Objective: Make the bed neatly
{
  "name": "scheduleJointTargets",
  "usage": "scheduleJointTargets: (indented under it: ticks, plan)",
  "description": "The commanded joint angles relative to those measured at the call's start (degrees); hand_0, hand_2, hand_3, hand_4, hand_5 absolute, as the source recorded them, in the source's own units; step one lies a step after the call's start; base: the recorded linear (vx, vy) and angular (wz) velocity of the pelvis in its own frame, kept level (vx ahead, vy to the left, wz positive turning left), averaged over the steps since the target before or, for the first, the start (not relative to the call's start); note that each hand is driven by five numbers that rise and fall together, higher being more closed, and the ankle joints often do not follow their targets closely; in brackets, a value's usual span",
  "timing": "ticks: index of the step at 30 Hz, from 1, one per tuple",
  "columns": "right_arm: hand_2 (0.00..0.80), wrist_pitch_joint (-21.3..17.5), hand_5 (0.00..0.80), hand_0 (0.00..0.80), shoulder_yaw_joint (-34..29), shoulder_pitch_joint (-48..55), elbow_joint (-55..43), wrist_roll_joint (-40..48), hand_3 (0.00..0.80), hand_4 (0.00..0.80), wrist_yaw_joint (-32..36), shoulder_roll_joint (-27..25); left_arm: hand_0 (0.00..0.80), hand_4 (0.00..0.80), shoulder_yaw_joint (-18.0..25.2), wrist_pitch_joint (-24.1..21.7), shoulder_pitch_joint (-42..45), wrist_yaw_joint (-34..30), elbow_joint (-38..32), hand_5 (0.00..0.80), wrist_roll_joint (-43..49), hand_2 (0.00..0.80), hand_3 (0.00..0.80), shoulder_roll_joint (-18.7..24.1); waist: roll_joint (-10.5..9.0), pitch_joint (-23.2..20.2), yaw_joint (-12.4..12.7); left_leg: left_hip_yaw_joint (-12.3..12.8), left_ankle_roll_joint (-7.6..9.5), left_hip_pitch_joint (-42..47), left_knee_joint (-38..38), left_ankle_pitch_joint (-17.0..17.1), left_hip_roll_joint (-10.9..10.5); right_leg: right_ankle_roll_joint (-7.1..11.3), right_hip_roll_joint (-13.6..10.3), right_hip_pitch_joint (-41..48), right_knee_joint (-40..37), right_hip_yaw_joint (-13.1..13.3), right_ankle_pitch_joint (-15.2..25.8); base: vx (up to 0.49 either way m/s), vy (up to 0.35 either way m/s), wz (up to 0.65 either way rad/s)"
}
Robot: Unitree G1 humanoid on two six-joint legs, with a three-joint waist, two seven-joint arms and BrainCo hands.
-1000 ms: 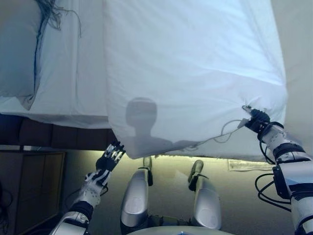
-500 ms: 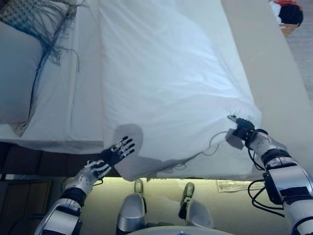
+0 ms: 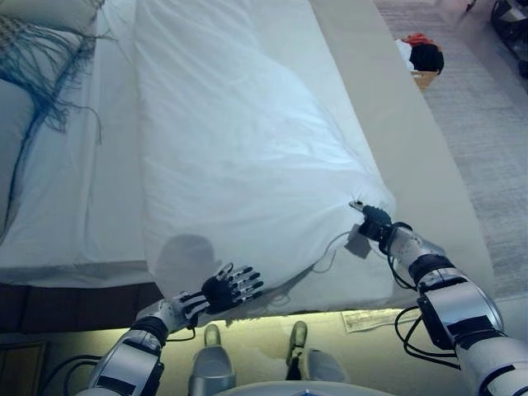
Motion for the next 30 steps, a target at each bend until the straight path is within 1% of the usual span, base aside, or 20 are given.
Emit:
scheduleJointTargets:
  ticks: [1, 2, 3, 5, 9, 11, 13, 16, 18, 19, 24, 26, 30]
  plan:
    - [0.800, -5.2, 0.800, 0.800, -0.7, -4.1, -4.5, 5.5, 0.800, 0.800, -1.0, -2.4, 0.000, 0.000, 1.2, 3.0, -3.6, 1.4, 3.1, 0.000, -4.8, 0.000, 0.000, -4.4, -2.15, 0.2, 0.8, -0.9, -0.81, -2.1, -2.8, 4.1, 4.9, 4.10, -2.2, -0.2, 3.2, 0.0, -1.9, 0.059, -0.234, -0.08]
    - [0.800, -5.0, 0.800, 0.800, -0.9, -3.9, -5.1, 5.8, 0.800, 0.800, -1.3, -2.0, 0.000, 0.000, 1.8, 3.4, -3.3, 2.1, 3.2, 0.000, -4.9, 0.000, 0.000, -5.0, -2.83, 0.2, 0.8, -0.9, -0.85, -2.2, -2.7, 4.0, 5.2, 4.05, -1.9, -0.2, 3.1, 0.0, -1.9, 0.046, -0.212, -0.06]
    - [0.800, -4.9, 0.800, 0.800, -1.2, -3.7, -5.3, 6.0, 0.800, 0.800, -1.4, -1.6, 0.000, 0.000, 2.4, 4.8, -3.0, 3.3, 3.6, 0.000, -5.9, 0.000, 0.000, -5.6, -3.57, 0.2, 0.9, -0.8, -0.92, -2.3, -2.6, 3.9, 5.6, 3.95, -1.5, -0.1, 2.9, -0.1, -1.8, 0.045, -0.201, -0.06]
    - [0.800, -4.9, 0.800, 0.800, -1.5, -3.5, -5.7, 6.4, 0.800, 0.800, -1.6, -0.7, 0.000, 0.000, 3.2, 6.4, -2.7, 5.3, 4.0, 0.000, -6.8, 0.000, 0.000, -6.3, -4.58, 0.3, 1.1, -0.6, -1.11, -2.4, -2.4, 3.9, 6.2, 3.82, -1.0, 0.1, 2.6, -0.2, -1.7, 0.045, -0.178, -0.06]
    - [0.800, -4.6, 0.800, 0.800, -1.8, -3.1, -6.4, 6.8, 0.800, 0.800, -1.4, 0.6, 0.000, 0.000, 4.2, 8.3, -2.4, 11.8, 5.1, 0.000, -13.6, 0.000, 0.000, -7.4, -6.15, 0.3, 1.1, -0.3, -1.39, -2.5, -2.4, 3.9, 7.2, 3.60, 0.0, 0.4, 1.9, -0.1, -1.5, 0.046, -0.147, -0.03]
    - [0.800, -4.9, 0.800, 0.800, -1.8, -3.2, -6.8, 7.3, 0.800, 0.800, -1.5, 1.3, 0.000, 0.000, 4.4, 8.2, -2.8, 16.3, 5.1, 0.000, -18.0, 0.000, 0.000, -7.8, -6.81, 0.4, 1.1, -0.3, -1.58, -3.0, -2.4, 4.0, 7.7, 3.49, 0.4, 0.2, 1.8, -0.1, -1.5, 0.021, -0.144, -0.02]
    - [0.800, -5.8, 0.800, 0.800, -1.9, -3.1, -7.6, 8.4, 0.800, 0.800, -1.5, 2.2, 0.000, 0.000, 4.1, 6.7, -3.4, 23.4, 5.1, 0.000, -23.9, 0.000, 0.000, -8.0, -7.48, 0.7, 1.1, -0.5, -1.80, -3.4, -2.4, 4.3, 8.2, 3.47, 0.9, 0.0, 1.7, -0.1, -1.4, -0.001, -0.152, -0.03]
    - [0.800, -6.3, 0.800, 0.800, -1.7, -3.1, -10.0, 9.8, 0.800, 0.800, -2.4, 3.1, 0.000, 0.000, 3.6, 7.0, -4.3, 28.8, 4.4, 0.000, -26.4, 0.000, 0.000, -8.6, -8.45, 1.1, 0.9, -0.7, -2.06, -4.0, -2.7, 4.5, 8.6, 3.35, 1.7, -0.3, 1.4, -0.2, -1.3, -0.017, -0.142, -0.05]
    - [0.800, -6.7, 0.800, 0.800, -1.6, -2.9, -10.7, 10.0, 0.800, 0.800, -2.6, 3.5, 0.000, 0.000, 2.9, 7.0, -4.4, 30.8, 4.4, 0.000, -27.9, 0.000, 0.000, -9.0, -8.72, 1.3, 0.8, -0.7, -2.13, -4.2, -2.8, 4.6, 8.8, 3.32, 1.9, -0.4, 1.3, -0.3, -1.2, -0.011, -0.095, -0.05]
    - [0.800, -7.0, 0.800, 0.800, -1.4, -2.9, -11.4, 10.4, 0.800, 0.800, -2.9, 3.8, 0.000, 0.000, 2.3, 6.9, -4.5, 33.2, 4.6, 0.000, -29.3, 0.000, 0.000, -9.6, -9.01, 1.5, 0.7, -0.7, -2.21, -4.4, -2.8, 4.7, 8.9, 3.27, 2.1, -0.6, 1.3, -0.4, -1.2, -0.016, -0.098, -0.05]
    - [0.800, -7.3, 0.800, 0.800, -0.9, -3.3, -14.3, 11.4, 0.800, 0.800, -3.7, 3.8, 0.000, 0.000, -0.3, 6.8, -4.7, 38.2, 3.8, 0.000, -35.2, 0.000, 0.000, -10.9, -9.56, 2.2, 0.1, -1.0, -2.54, -5.5, -2.2, 4.8, 9.3, 3.01, 2.6, -1.3, 1.5, 0.0, -1.2, -0.021, -0.085, -0.03]
    - [0.800, -7.5, 0.800, 0.800, -0.6, -3.7, -15.6, 11.9, 0.800, 0.800, -4.1, 3.8, 0.000, 0.000, -1.5, 6.6, -5.2, 41.7, 3.5, 0.000, -38.1, 0.000, 0.000, -11.2, -9.78, 2.6, -0.2, -1.2, -2.75, -6.1, -2.0, 5.0, 9.6, 2.93, 2.8, -1.8, 1.6, 0.0, -1.2, -0.031, -0.077, -0.04]
    - [0.800, -7.4, 0.800, 0.800, -0.1, -3.9, -17.8, 12.3, 0.800, 0.800, -5.2, 3.4, 0.000, 0.000, -3.3, 7.4, -5.6, 44.4, 2.7, 0.000, -39.8, 0.000, 0.000, -11.7, -9.80, 3.4, -0.7, -1.3, -3.03, -6.9, -1.5, 5.1, 9.8, 2.86, 2.9, -2.4, 1.7, 0.0, -1.1, -0.033, -0.041, -0.02]
